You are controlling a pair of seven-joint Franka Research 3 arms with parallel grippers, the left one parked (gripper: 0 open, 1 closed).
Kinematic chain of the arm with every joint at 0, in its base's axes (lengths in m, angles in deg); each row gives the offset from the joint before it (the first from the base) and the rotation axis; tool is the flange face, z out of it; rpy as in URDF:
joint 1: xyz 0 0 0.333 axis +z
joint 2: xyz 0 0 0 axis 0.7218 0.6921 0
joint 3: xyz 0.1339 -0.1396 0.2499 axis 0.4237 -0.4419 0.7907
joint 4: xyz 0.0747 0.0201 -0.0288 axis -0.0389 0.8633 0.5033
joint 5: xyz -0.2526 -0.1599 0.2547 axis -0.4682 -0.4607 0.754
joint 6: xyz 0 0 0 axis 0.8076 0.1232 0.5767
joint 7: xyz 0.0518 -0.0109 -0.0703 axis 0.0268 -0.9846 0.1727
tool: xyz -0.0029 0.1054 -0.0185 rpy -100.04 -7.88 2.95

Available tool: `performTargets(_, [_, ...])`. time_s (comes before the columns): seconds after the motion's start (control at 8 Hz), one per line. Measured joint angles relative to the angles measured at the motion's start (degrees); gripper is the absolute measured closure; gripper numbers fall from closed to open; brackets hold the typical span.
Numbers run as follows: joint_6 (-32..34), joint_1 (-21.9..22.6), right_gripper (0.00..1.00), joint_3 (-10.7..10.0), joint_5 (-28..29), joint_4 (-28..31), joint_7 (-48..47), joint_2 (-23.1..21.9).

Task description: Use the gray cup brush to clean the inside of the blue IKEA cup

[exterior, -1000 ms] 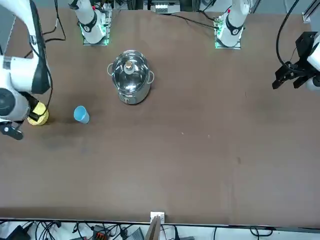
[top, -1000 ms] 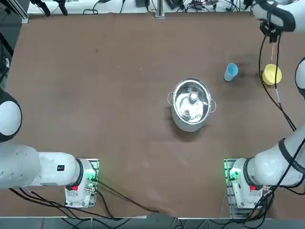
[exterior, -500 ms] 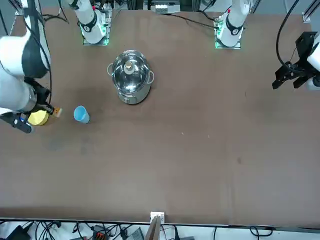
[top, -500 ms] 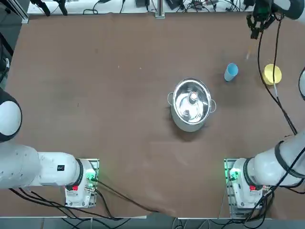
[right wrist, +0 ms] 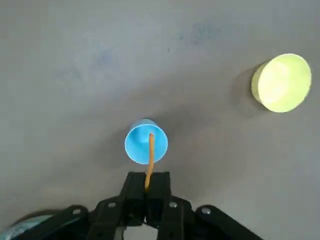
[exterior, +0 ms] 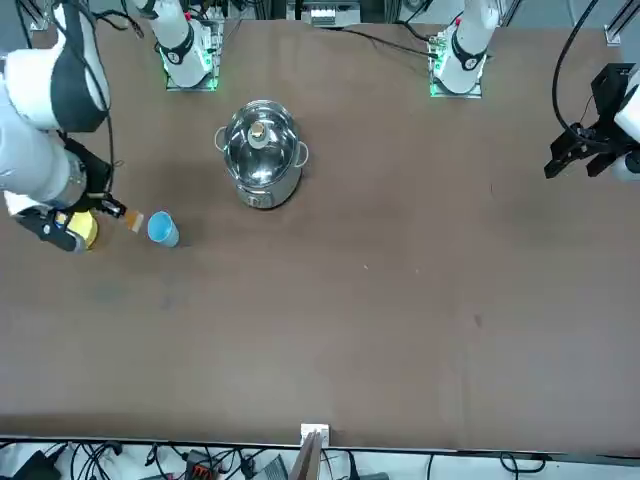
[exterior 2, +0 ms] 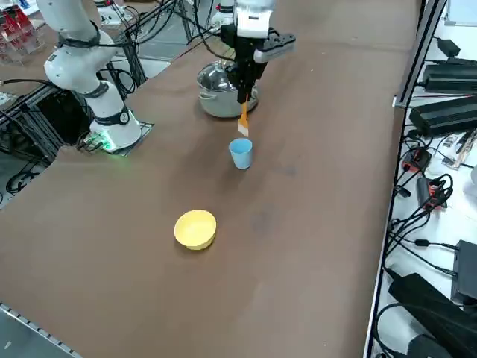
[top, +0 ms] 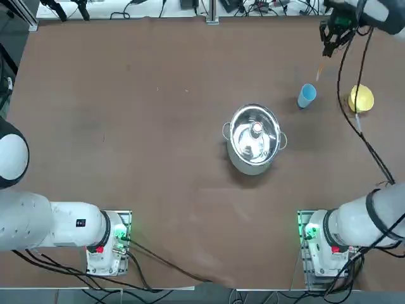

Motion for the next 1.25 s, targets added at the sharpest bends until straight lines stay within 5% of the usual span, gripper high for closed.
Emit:
performTargets(0.38, [-7.0, 0.0, 0.96, 0.0, 0.4, 7.5, 0.0, -1.3])
performTargets(1.25, [-8.1, -0.3, 0.96, -0.1, 1.7, 10.3, 0.0, -0.3])
